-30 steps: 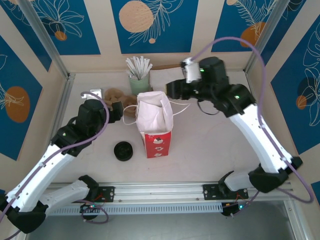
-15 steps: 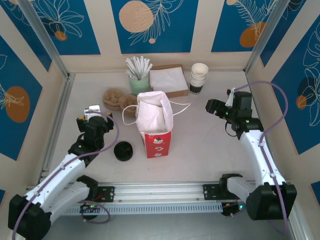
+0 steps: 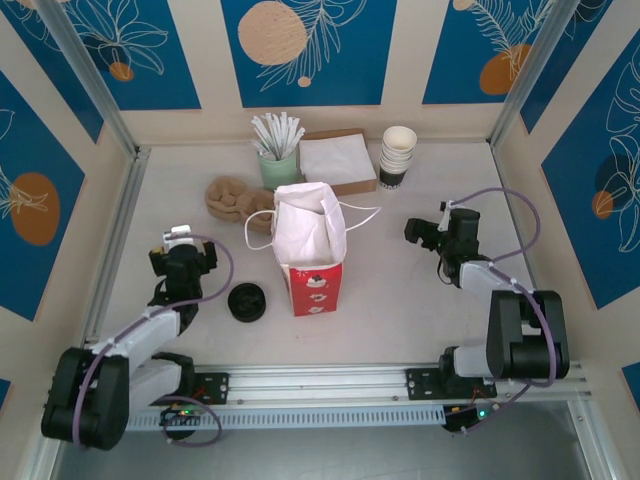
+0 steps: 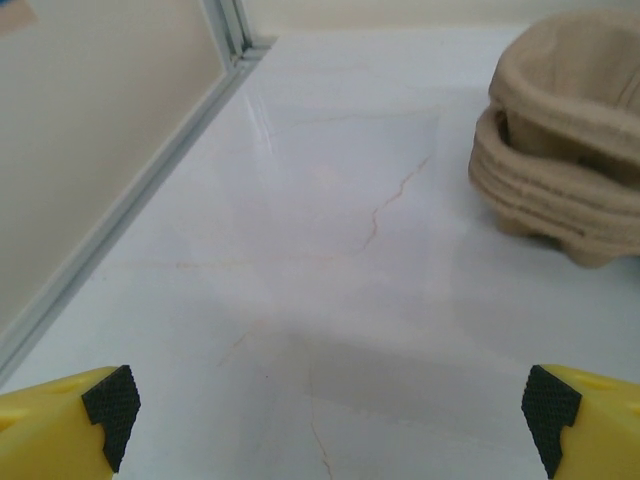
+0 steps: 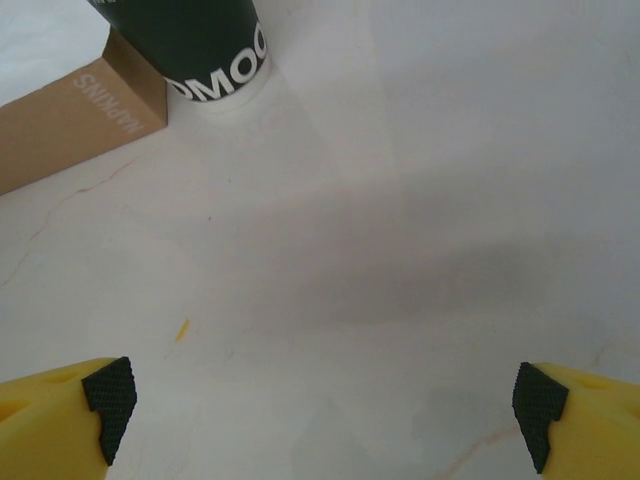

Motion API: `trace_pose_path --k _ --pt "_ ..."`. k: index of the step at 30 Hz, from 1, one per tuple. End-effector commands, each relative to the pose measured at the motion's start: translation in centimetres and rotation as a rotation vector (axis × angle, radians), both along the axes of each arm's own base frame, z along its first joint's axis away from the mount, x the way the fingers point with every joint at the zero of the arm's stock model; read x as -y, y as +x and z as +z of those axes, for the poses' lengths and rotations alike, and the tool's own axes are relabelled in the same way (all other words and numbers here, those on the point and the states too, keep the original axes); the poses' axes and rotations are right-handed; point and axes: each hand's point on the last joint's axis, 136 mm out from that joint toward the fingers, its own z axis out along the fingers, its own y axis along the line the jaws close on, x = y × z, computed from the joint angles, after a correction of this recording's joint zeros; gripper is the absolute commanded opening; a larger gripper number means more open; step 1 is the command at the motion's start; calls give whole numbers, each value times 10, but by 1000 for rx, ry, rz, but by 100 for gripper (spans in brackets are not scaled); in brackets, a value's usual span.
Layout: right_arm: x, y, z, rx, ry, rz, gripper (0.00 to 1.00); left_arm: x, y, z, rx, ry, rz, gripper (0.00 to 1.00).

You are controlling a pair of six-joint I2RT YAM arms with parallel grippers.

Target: Pack the takeout coffee

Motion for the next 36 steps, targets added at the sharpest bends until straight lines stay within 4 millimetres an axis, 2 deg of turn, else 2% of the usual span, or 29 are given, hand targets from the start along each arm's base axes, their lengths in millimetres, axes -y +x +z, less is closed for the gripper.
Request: trace_pose_path --k 1,5,12,14,18,24,36 --pt "1 22 28 186 -71 39 99 6 14 10 79 -32 -54 99" --pt "-5 23 21 195 -54 86 99 14 24 11 102 -22 -112 99" --pt "-38 14 5 277 -79 264 99 24 41 11 130 23 -185 99" --pt "-28 17 3 264 -72 214 99 26 42 10 132 22 -197 99" --pt "-29 17 2 261 -93 206 99 29 51 5 132 21 -216 99" --pt "-29 17 2 263 -92 207 99 38 65 -19 86 26 -264 100" --pt "-29 17 2 262 -89 209 99 30 69 -23 42 8 -222 99"
